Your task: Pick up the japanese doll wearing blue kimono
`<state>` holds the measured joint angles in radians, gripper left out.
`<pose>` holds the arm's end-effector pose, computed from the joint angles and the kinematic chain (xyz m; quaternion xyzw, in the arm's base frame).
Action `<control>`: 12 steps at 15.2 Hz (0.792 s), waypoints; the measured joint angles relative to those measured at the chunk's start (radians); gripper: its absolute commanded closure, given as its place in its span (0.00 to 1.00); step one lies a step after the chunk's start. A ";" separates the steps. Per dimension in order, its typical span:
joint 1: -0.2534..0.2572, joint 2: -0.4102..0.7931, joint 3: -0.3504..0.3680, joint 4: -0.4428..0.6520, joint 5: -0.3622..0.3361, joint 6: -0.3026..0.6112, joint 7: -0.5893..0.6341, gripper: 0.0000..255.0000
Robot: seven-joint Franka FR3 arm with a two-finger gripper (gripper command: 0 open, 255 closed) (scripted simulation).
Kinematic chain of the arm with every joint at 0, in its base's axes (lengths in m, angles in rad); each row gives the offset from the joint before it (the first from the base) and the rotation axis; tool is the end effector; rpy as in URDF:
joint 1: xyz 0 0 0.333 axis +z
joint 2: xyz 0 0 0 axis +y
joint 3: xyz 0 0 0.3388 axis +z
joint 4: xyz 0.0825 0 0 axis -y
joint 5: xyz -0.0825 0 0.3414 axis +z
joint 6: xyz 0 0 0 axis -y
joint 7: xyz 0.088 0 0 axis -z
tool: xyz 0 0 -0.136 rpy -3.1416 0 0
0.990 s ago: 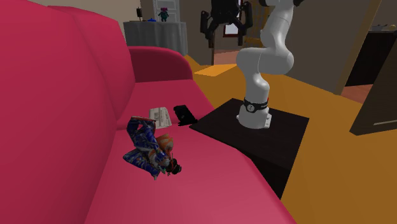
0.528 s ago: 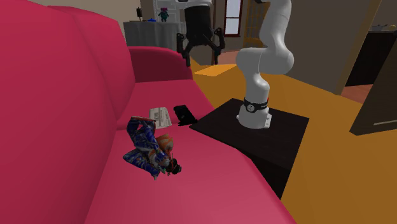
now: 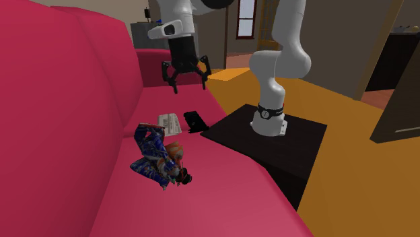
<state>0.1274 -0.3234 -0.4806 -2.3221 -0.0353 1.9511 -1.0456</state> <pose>0.3725 -0.1515 0.4582 -0.9310 -0.3581 -0.0054 0.0701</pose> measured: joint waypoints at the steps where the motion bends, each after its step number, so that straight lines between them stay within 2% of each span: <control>1: 0.010 0.047 -0.021 0.020 0.010 0.018 -0.061 0.00; 4: 0.034 0.174 -0.068 0.078 0.049 0.057 -0.237 0.00; 7: 0.045 0.330 -0.093 0.159 0.117 0.093 -0.418 0.00; 12: 0.014 0.562 -0.072 0.307 0.217 0.120 -0.686 0.00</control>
<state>0.1414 0.2383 -0.5528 -2.0155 0.1821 2.0709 -1.7319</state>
